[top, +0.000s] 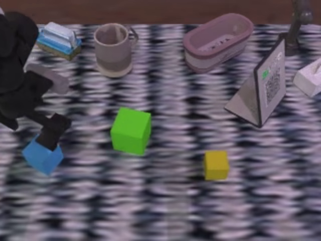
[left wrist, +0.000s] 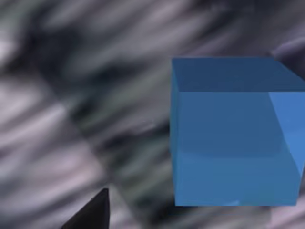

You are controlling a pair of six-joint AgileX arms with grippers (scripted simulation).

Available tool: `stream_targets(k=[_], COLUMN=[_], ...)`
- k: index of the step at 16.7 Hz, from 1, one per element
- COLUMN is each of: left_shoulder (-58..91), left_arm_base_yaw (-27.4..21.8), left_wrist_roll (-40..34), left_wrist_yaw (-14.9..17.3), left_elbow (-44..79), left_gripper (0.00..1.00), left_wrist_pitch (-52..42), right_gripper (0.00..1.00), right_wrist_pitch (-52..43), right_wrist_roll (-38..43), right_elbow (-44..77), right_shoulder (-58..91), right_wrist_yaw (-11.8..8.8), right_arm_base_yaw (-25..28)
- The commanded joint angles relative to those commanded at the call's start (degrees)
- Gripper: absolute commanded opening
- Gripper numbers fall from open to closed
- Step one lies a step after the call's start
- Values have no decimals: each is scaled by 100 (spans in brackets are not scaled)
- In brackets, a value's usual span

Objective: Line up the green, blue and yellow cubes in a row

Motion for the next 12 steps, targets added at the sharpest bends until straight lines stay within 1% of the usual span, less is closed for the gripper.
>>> stream_targets(k=[7, 12], left_shoulder=[18, 454], left_arm_base_yaw=[38, 56], left_wrist_roll=[-17, -12], left_wrist_yaw=[0, 1], left_elbow=[-82, -573], left_gripper=[100, 100], left_wrist_pitch=[105, 1050], right_gripper=[100, 100], right_wrist_pitch=[0, 0], right_wrist_roll=[0, 0], right_elbow=[0, 0], right_shoulder=[0, 0], right_wrist_yaw=[0, 0], right_arm_base_yaw=[0, 0])
